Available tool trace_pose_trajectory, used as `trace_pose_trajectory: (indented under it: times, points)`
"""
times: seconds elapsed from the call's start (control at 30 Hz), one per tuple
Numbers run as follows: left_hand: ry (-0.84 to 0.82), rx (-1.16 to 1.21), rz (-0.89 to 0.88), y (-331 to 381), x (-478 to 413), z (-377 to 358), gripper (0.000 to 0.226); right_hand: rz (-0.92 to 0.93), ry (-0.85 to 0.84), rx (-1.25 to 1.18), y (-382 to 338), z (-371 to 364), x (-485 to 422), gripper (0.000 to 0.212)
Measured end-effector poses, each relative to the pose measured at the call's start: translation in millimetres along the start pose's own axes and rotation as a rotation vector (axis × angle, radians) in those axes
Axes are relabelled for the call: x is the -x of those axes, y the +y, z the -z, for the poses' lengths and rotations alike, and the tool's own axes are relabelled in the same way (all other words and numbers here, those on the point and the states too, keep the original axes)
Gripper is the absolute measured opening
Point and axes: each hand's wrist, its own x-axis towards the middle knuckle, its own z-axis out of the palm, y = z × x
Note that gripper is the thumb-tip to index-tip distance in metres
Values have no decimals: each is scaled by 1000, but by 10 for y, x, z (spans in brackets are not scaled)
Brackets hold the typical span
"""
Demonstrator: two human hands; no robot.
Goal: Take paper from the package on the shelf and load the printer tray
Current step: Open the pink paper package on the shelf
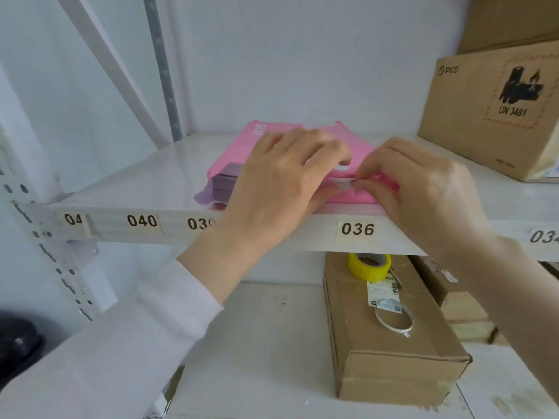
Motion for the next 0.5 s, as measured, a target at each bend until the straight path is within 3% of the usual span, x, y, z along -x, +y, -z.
trace_pose_trajectory:
  times: [0.07,0.23,0.37,0.5]
  points:
    - [-41,18,3,14,-34,-34,15,0,-52,-65,37,34,-57,24]
    - [-146,234,270,42,-88,-13,22,12,-176,-294,264,113,-8,31]
    - [-154,279,377,82,-127,33,15,36,-137,-315,439,129,167,19]
    - [-182,201,386,99,-173,83,13,3,-125,-334,445,146,105,22]
